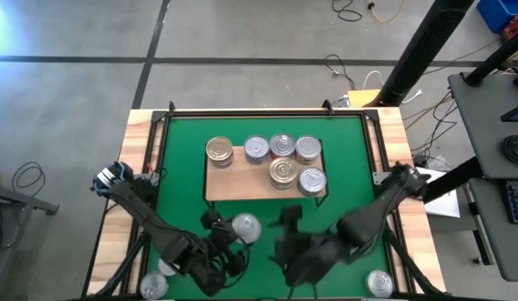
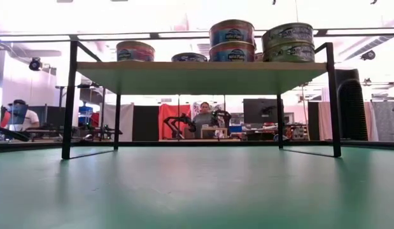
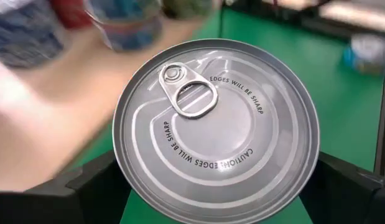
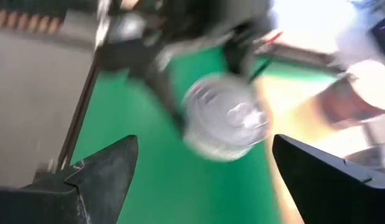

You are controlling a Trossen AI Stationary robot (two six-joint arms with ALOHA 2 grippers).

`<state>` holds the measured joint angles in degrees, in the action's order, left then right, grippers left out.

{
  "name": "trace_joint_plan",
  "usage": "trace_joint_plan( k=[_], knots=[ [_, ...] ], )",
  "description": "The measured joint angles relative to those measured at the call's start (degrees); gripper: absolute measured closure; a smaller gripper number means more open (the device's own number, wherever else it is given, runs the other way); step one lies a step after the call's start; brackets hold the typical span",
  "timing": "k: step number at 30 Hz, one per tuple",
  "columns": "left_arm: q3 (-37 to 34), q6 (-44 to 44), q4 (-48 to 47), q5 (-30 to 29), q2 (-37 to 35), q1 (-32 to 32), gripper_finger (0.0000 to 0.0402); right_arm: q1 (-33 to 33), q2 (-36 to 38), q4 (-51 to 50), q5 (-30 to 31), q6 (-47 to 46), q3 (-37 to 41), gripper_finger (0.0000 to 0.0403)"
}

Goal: Stack canned seafood by type on shelf
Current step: Put the top left green and blue tuna can on the shelf

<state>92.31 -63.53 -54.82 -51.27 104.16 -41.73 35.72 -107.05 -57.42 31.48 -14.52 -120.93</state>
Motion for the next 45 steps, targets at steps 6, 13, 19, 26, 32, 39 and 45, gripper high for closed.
trace_joint_plan(
  k=[6, 13, 19, 26, 32, 39, 45],
  knots=[
    [-0.1, -1.5, -0.8, -3.0, -0.5, 3.6, 0.0036, -4.0, 4.8, 1.7, 1.9, 3.6, -2.4, 0.0039],
    [-0.3, 3.0, -1.4, -4.0, -0.5, 11.1, 0.0021, -11.2, 6.8, 1.4, -0.6, 8.2, 0.9, 0.0039],
    [-0.3, 6.4, -2.0, -1.7, -0.6, 14.2, 0.0019, -17.1, 6.1, 0.9, -6.4, 8.2, 5.1, 0.004],
    [-0.6, 4.1, -7.1, 1.8, -1.1, 14.1, 0.0018, -18.8, 6.3, 7.5, -7.8, 11.5, 9.6, 0.0095],
    [-0.6, 2.9, -8.3, 4.0, -1.1, 14.4, 0.0017, -20.2, 6.4, 13.1, -11.3, 14.2, 14.5, 0.0238],
    [-1.2, 0.4, -13.2, 4.1, -2.5, 16.1, 0.0018, -24.1, 6.4, 21.0, -17.1, 11.1, 20.9, 0.0383],
    [-5.4, 5.1, -7.3, 6.3, -7.4, 18.4, 0.0026, -28.1, 6.6, 29.1, -20.4, 12.5, 24.1, 0.0393]
  ],
)
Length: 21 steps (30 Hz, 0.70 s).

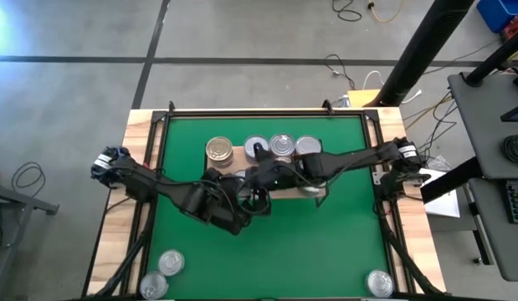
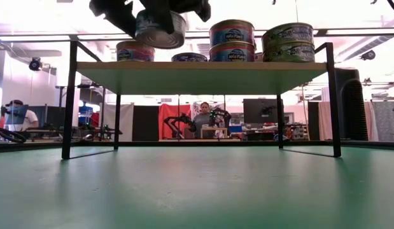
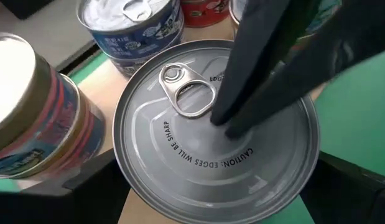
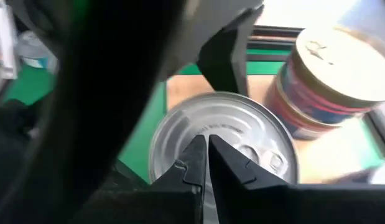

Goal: Stack canned seafood by type on shelf
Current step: Put the top left green and blue tuna can on the shelf

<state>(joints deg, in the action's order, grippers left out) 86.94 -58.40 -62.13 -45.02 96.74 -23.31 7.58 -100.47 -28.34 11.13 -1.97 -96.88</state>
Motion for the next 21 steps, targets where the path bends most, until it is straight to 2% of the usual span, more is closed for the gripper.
trace_joint_plan(
  k=[4, 7, 9, 15, 21],
  knots=[
    [-5.9, 3.6, 9.2, 1.2, -3.6, 0.8, 0.0025, -2.7, -0.5, 0.8, -6.6, -0.3, 0.8, 0.0394],
    [-10.6, 9.2, 17.9, 3.0, -5.8, 1.2, 0.0018, -3.6, -1.2, 0.5, -7.5, 0.2, 0.9, 0.0394],
    [-13.1, 9.7, 21.6, 5.1, -6.6, 2.0, 0.0011, -4.0, -1.9, 0.3, -7.5, 1.6, 0.9, 0.0394],
    [-16.8, 9.1, 22.1, 7.8, -7.1, 4.1, 0.0004, -5.5, -4.4, -0.7, -9.5, 2.5, 1.0, 0.0394],
    [-16.3, 9.3, 20.9, 8.6, -7.2, 4.1, 0.0004, -6.1, -4.5, -2.3, -9.7, 4.0, 1.3, 0.0394]
  ],
)
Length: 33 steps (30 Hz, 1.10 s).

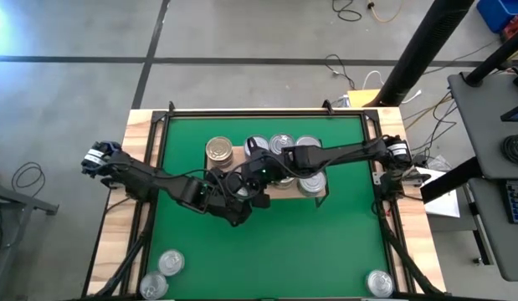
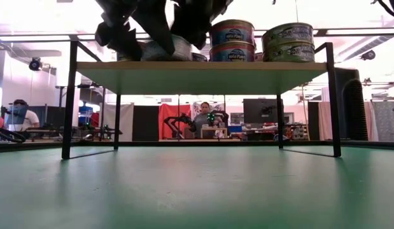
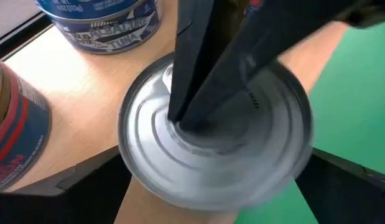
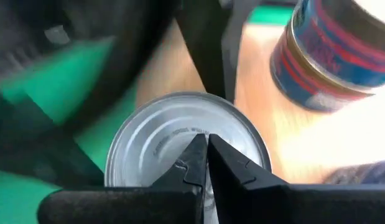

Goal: Stack canned seafood by type on shelf
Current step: Put the top left green and blue tuna can on the shelf, then put the right yellow and blue tuna can on the shelf

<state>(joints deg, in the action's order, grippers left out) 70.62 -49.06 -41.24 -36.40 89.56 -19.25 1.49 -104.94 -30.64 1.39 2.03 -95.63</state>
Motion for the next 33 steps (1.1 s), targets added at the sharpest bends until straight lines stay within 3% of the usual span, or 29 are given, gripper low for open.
trace_joint_plan(
  k=[6, 17, 26, 33],
  knots=[
    [1.7, 0.0, -5.2, 1.2, 0.0, 0.0, 0.0004, 0.0, 0.1, -3.2, 0.1, 5.0, 0.1, 0.0394],
    [10.6, -0.2, -16.6, 1.4, 0.0, -1.7, 0.0003, 0.0, 0.8, -5.9, 2.2, 2.4, 0.0, 0.0394],
    [18.9, -1.1, -23.4, 5.9, 0.0, -12.5, 0.0003, 0.0, 0.5, -8.8, 9.2, 0.4, -2.8, 0.0394],
    [19.6, -15.5, -35.1, 12.6, -0.3, -21.1, 0.0008, 1.4, 0.5, -13.6, 9.3, -2.0, -13.7, 0.0394]
  ],
)
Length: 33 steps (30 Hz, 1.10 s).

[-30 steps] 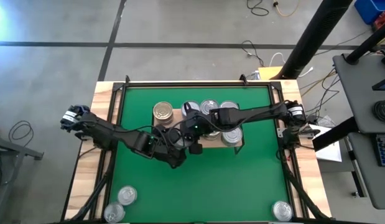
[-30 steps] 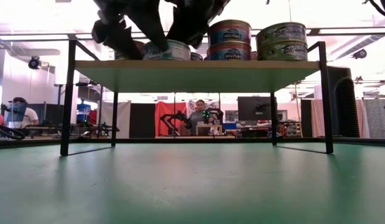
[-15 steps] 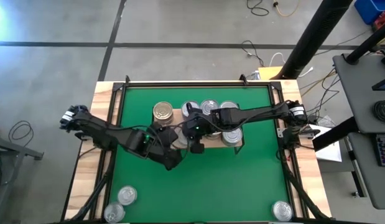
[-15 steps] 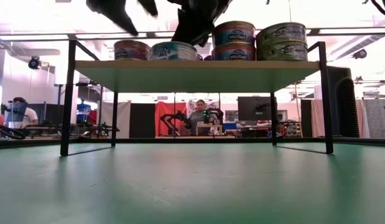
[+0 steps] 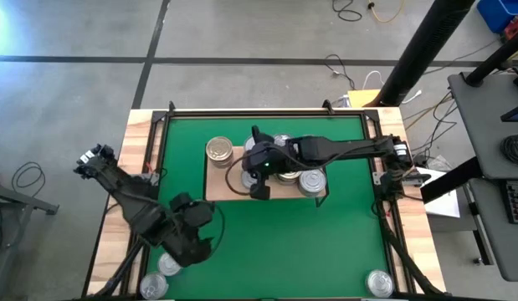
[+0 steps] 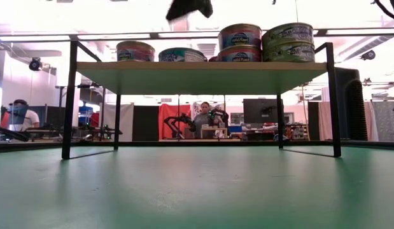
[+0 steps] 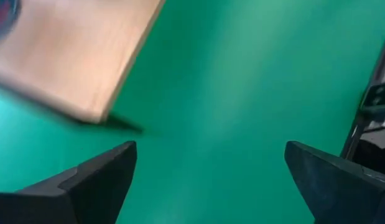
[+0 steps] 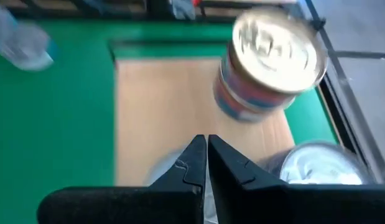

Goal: Stack canned seafood by type on shelf
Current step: Put the right yellow and blue tuna can on the shelf

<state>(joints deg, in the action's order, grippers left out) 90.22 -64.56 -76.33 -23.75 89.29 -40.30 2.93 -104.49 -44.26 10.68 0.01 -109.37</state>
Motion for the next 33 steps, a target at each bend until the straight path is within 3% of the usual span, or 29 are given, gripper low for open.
trace_joint_plan(
  k=[4, 7, 14, 18, 22, 27, 29, 33],
  knots=[
    [-2.7, -9.3, -2.1, 2.6, -0.1, -4.7, 0.0021, 2.1, 0.2, -5.6, -0.1, -3.6, -8.2, 0.0394],
    [-6.0, -15.9, -1.3, 4.3, -0.1, -8.8, 0.0029, 5.6, 0.9, -15.3, -1.1, -8.0, -13.9, 0.0394],
    [-11.6, -28.3, 4.4, 3.9, 0.0, -16.1, 0.0038, 23.3, 1.3, -44.1, -3.5, -24.7, -18.6, 0.0394],
    [-14.1, -26.0, 11.6, -4.0, 0.2, -16.8, 0.0039, 34.2, 1.3, -45.6, -1.1, -36.9, -13.7, 0.0394],
    [-19.0, -15.5, 26.3, -11.8, 0.3, -15.3, 0.0038, 42.9, 1.1, -44.9, -1.5, -50.9, -5.4, 0.0394],
    [-24.8, -7.8, 39.5, -13.1, 0.0, -12.3, 0.0038, 50.7, 0.7, -44.6, -17.8, -70.1, 6.2, 0.0394],
    [-25.7, -6.6, 40.0, -13.2, -0.1, -11.6, 0.0038, 53.1, 0.7, -43.7, -24.4, -74.6, 10.0, 0.0394],
    [-26.3, -4.8, 38.8, -12.7, -0.1, -10.4, 0.0038, 56.6, 0.7, -41.5, -31.2, -80.3, 17.1, 0.0394]
  ],
)
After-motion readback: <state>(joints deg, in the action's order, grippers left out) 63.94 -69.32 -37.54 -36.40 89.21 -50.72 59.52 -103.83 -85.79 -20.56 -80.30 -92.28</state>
